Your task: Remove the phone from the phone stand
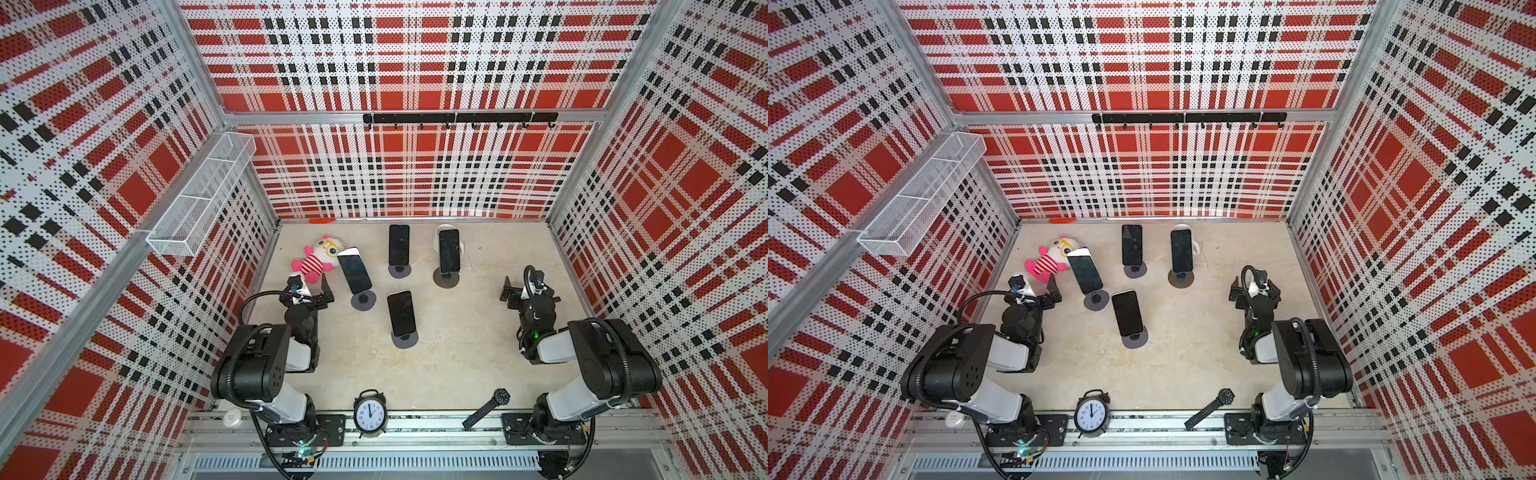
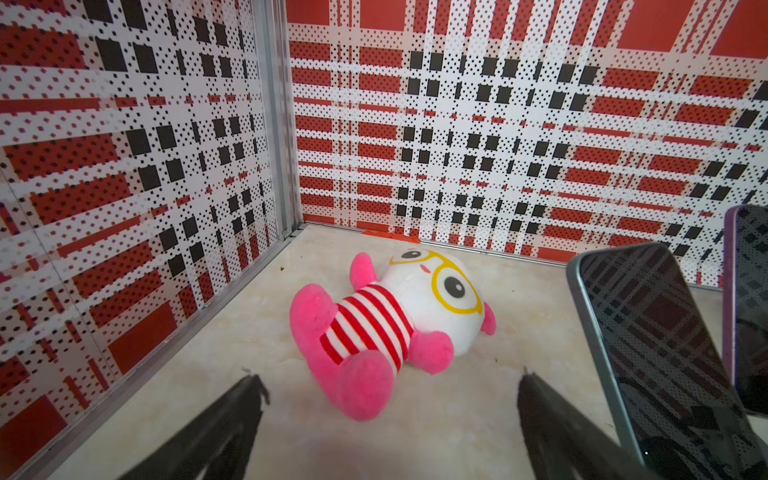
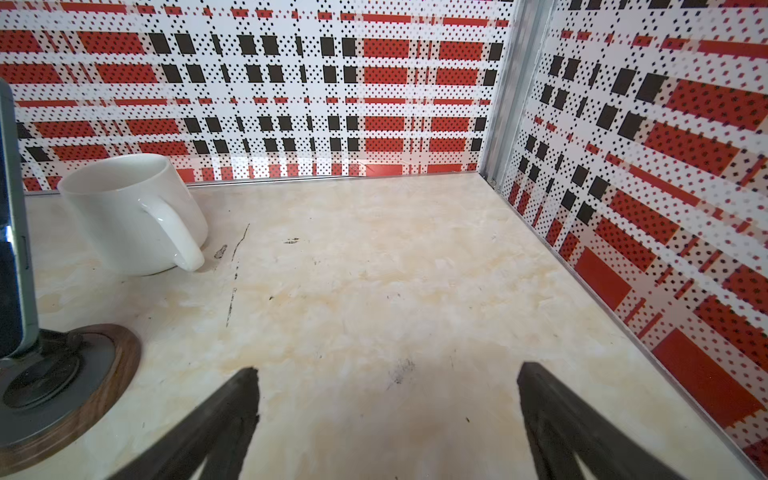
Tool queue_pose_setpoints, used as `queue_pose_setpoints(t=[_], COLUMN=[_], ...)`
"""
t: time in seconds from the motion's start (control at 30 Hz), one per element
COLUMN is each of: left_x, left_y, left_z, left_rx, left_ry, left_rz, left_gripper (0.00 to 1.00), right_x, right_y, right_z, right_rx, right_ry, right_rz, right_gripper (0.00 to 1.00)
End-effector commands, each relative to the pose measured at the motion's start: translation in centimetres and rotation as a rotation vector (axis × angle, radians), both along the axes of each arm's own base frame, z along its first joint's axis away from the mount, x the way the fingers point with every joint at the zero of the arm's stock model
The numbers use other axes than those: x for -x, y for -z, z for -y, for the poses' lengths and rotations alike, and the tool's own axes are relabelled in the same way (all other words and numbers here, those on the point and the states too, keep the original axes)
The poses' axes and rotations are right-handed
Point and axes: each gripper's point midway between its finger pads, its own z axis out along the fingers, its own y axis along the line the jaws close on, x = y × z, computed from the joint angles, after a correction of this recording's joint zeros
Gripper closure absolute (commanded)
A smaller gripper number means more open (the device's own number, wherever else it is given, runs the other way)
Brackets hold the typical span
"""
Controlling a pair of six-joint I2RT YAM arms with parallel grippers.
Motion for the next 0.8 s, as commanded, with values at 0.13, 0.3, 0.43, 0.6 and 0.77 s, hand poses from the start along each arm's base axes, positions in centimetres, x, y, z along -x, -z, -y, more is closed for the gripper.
queue_pose_setpoints(t=[0.13,0.3,0.43,0.6,0.77], left_x=[-0.18,-0.21,-0.21,-0.17,-0.16], left_y=[-0.58,-0.63,-0.63,-0.59,-0.63], left_z=[-0.02,-0.05,-0.02,0.02,-0.01], left_rx=[-0.013,-0.012,-0.013,-0.013,-0.014], left_ry=[-0.008,-0.008,-0.008,-0.01,-0.013], left_rz=[0.02,0.021,0.021,0.02,0.021], left_gripper=[0.02,0.02,0.02,0.02,0.02], right_x=[-0.42,-0.4,-0.4,-0.44,-0.43], right_y=[-0.96,-0.87,-0.87,-0.92,-0.9], right_z=[-0.34,-0.39,-0.34,-0.33,-0.33], right_rx=[0.012,0.012,0.012,0.012,0.012], right_ry=[-0.014,-0.015,-0.014,-0.014,-0.014], right_rz=[0.028,0.024,0.024,0.026,0.025], right_gripper=[0.0,0.0,0.0,0.0,0.0])
